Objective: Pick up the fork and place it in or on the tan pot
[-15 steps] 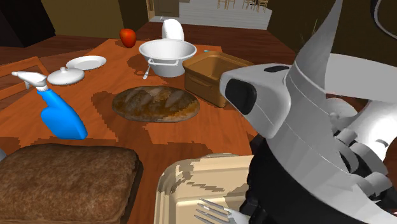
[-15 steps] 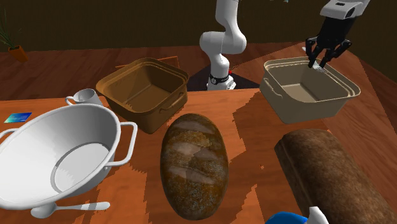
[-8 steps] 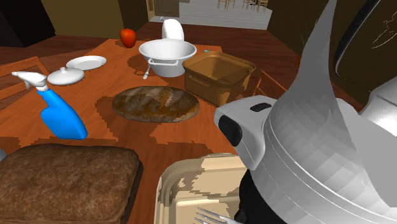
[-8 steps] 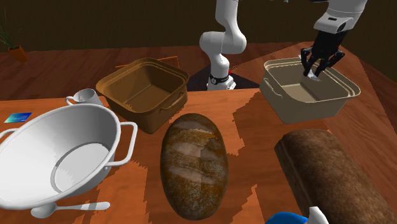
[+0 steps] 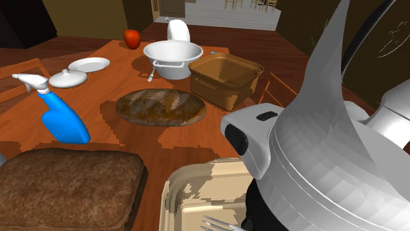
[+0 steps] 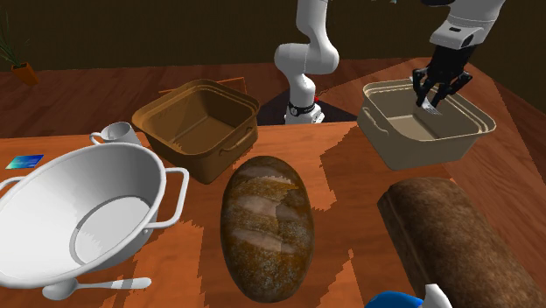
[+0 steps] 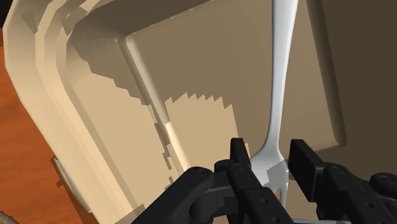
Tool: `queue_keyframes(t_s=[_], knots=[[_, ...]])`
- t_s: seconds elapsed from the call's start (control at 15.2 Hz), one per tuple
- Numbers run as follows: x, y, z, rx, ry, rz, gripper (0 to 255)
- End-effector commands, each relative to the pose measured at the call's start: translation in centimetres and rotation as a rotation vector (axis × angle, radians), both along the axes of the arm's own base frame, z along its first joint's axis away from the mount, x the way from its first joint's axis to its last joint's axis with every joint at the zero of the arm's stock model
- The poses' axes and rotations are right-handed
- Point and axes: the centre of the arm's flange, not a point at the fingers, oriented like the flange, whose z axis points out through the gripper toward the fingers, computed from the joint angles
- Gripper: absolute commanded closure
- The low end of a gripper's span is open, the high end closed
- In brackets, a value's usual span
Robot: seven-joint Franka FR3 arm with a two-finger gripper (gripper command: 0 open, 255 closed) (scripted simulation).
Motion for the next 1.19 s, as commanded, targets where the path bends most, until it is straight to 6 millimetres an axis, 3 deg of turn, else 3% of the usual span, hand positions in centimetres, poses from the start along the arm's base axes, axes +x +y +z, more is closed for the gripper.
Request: queue_keyframes(t_s=[0.0, 0.33, 0.59, 1.12], knots=[[0.0, 0.0, 0.0, 0.0, 0.0, 0.0, 0], [0.0, 0.0, 0.0, 0.0, 0.0, 0.0, 0], [-0.1, -0.2, 5.0, 0.0, 0.0, 0.0, 0], [-0.1, -0.2, 5.0, 0.0, 0.0, 0.0, 0]])
